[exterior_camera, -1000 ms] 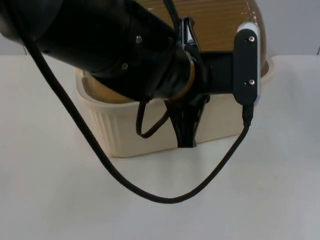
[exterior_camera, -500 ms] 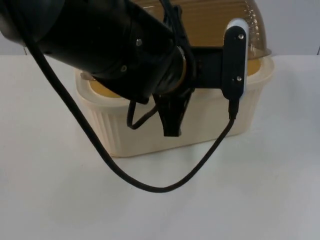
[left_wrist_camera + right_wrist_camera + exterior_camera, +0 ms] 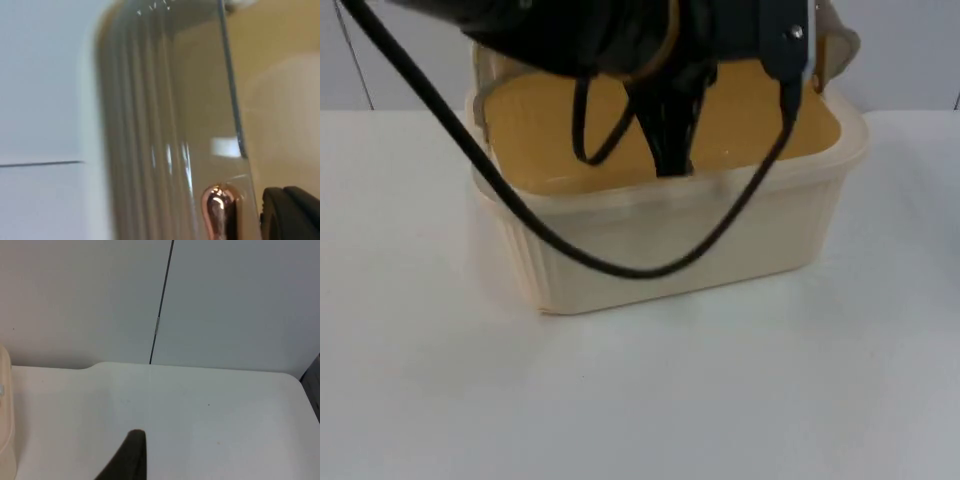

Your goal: Open the box lid with the left hand, place the block into the box with the right hand, then close the box lid with the left hand.

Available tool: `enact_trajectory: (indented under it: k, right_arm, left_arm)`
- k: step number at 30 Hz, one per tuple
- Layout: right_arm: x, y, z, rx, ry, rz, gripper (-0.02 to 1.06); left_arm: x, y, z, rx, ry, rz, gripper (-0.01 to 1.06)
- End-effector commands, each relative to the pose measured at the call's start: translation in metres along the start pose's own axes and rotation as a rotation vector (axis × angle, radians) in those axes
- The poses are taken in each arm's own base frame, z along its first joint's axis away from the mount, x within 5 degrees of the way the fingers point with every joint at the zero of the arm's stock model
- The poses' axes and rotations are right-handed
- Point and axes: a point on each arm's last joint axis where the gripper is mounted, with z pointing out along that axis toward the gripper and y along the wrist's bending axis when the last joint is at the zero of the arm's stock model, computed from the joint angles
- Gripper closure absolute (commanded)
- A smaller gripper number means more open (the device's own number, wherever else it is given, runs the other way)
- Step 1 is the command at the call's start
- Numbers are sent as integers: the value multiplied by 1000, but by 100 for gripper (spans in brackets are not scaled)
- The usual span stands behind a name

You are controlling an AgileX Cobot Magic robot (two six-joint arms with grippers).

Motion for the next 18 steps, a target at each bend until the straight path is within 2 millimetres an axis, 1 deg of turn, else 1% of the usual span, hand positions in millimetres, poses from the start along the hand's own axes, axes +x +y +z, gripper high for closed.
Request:
enact_trajectory:
  k: [1,3,4,7,10,13,14,16,18]
  right_arm:
    - [-1,0,-2,-3,-2,5,-1]
    - [-1,0,-2,-3,-2,8,-1]
    - [-1,0,-2,-3,-2,8,-1]
    - [-1,0,-2,-3,-2,8,-1]
    - [-1,0,-2,-5,-3,10,-1]
    - [-2,0,-2,-6,-8,10,-1]
    - [-2,0,-2,-6,-8,10,-1]
    - [-2,0,-2,-6,-8,10,-1]
    - [-2,0,-2,-6,-8,10,-1]
  left_arm:
    - [3,19,-2,-29,-31,-5,105]
    - [9,35,0,-56,-45,-31,105]
    - [9,35,0,-56,-45,-31,105]
    - [19,51,1,-93,-29,-54,105]
    - [25,54,1,-110,8,-75,105]
    - [21,53,-5,-92,28,-227,105]
    - [21,53,-5,-92,28,-227,105]
    - [12,52,-16,-74,24,-360,105]
    - [5,57,-33,-49,10,-541,105]
